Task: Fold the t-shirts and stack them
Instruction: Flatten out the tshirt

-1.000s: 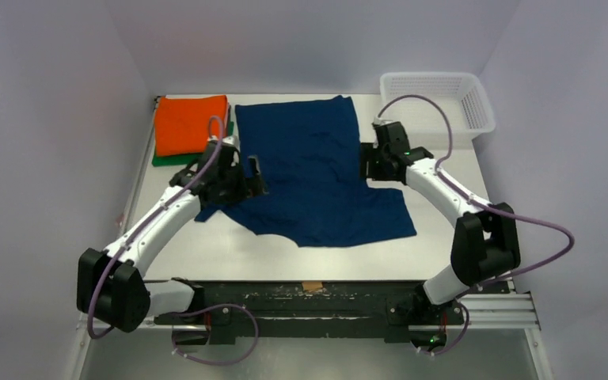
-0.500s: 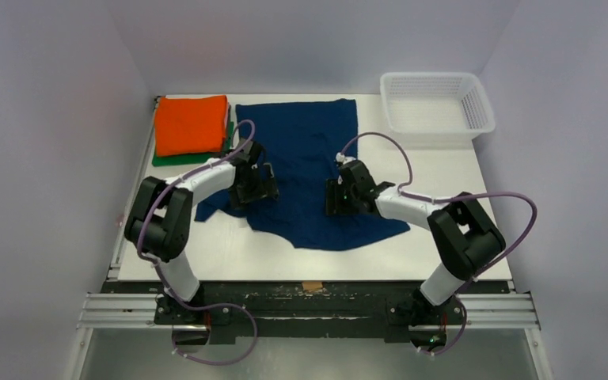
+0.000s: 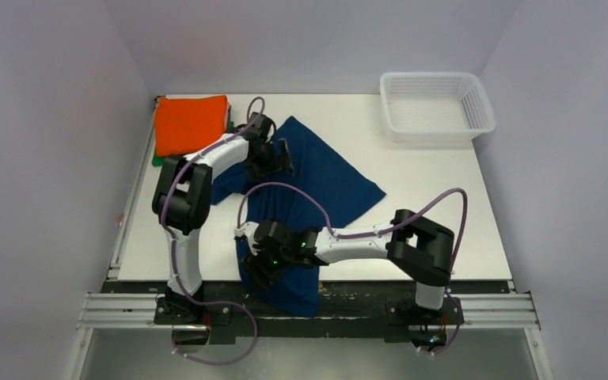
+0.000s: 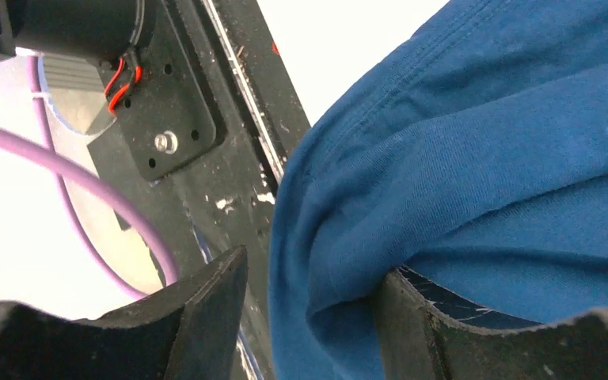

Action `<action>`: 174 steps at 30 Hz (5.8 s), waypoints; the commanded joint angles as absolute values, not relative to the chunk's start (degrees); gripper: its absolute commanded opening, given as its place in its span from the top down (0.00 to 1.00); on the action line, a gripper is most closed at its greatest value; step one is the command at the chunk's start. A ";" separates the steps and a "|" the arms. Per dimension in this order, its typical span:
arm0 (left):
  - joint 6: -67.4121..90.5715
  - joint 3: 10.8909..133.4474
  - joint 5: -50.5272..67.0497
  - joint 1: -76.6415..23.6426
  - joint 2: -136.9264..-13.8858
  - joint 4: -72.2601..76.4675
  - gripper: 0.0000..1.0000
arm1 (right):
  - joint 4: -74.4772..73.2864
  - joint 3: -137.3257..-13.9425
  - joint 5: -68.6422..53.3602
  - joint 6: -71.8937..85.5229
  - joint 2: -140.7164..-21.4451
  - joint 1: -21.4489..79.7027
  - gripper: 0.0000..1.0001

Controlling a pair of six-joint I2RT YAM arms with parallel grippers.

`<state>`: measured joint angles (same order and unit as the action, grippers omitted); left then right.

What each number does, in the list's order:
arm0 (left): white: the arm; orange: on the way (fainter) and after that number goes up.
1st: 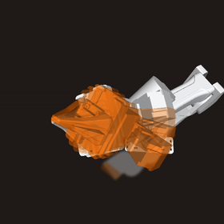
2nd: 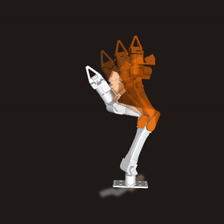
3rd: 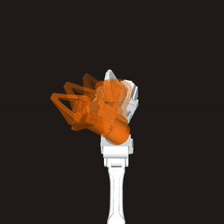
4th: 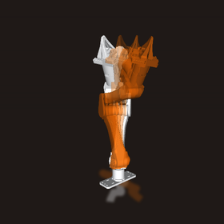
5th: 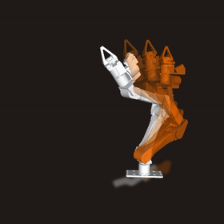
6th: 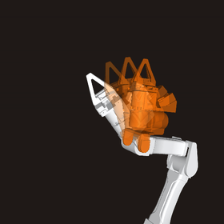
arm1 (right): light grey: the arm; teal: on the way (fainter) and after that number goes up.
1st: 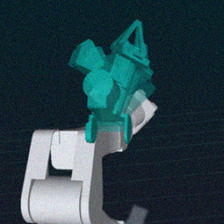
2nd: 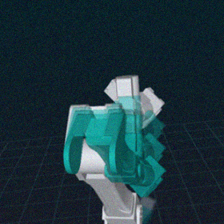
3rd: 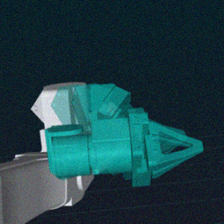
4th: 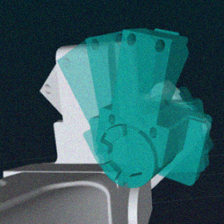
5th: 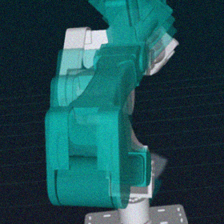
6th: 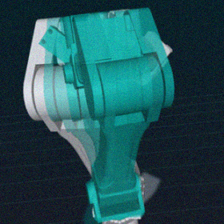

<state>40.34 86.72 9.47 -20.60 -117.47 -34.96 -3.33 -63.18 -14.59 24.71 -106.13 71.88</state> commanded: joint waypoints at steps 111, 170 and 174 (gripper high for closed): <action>54.46 29.54 3.15 -31.69 -72.43 -37.73 0.68 | -26.78 -35.13 34.71 50.33 -55.33 33.09 0.14; 59.45 34.98 -18.40 -46.93 -42.35 -51.36 1.00 | -27.60 -31.94 21.21 50.56 -70.27 24.17 0.47; 59.67 34.99 -19.05 -46.93 -42.16 -51.71 1.00 | -26.88 -32.62 18.77 48.79 -71.65 24.10 0.62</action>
